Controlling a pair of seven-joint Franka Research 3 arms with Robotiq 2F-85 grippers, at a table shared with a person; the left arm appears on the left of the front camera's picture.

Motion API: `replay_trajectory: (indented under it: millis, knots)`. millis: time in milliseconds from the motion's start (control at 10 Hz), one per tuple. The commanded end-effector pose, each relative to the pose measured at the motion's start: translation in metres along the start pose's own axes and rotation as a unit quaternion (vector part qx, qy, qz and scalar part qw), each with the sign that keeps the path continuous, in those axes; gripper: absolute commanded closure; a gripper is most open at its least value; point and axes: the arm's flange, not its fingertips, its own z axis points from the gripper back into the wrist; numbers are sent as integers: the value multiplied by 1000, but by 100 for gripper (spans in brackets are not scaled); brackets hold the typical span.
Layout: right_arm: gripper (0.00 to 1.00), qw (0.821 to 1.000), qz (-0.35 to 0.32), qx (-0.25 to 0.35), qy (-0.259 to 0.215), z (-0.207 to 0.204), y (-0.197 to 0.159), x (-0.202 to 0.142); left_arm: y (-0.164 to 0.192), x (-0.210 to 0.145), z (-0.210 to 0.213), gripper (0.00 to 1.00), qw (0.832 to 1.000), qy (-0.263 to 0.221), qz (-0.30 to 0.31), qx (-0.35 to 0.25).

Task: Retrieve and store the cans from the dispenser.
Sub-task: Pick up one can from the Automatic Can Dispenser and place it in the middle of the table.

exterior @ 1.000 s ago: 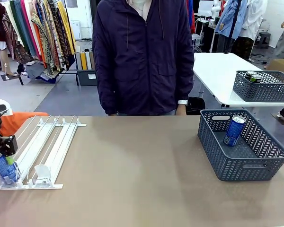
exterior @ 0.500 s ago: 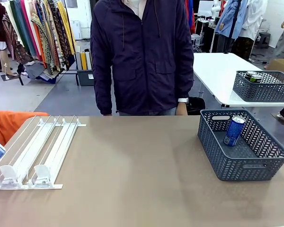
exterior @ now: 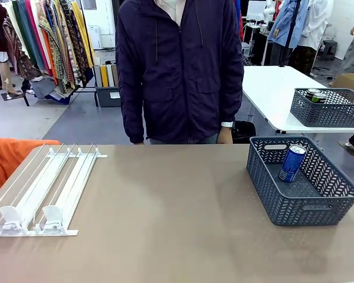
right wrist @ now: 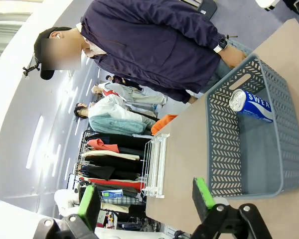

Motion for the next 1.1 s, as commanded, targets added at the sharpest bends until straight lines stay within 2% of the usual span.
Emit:
replay_trajectory:
  millis: [0, 300, 400, 600, 700, 900, 1000]
  knots:
    - [0, 1000, 12, 10, -6, -1, 1, 2, -4, -6, 8, 100, 1000, -13, -11, 8]
    - [0, 1000, 12, 10, -6, -1, 1, 2, -4, -2, 2, 100, 1000, -3, -5, 3]
    - [0, 1000, 12, 10, -6, -1, 1, 2, -33, -4, -3, 100, 1000, -10, -15, 15]
    - [0, 1000, 12, 10, -6, -1, 1, 2, -114, -4, -6, 100, 999, -8, -49, -10]
    - [0, 1000, 12, 10, -6, -1, 1, 2, -172, -4, -21, 100, 996, -3, -87, 10]
    - [0, 1000, 12, 10, -6, -1, 1, 2, -276, -11, -77, 100, 983, 46, -180, 9]
    - [0, 1000, 12, 10, -6, -1, 1, 2, -331, -23, -120, 100, 972, 73, -220, 33]
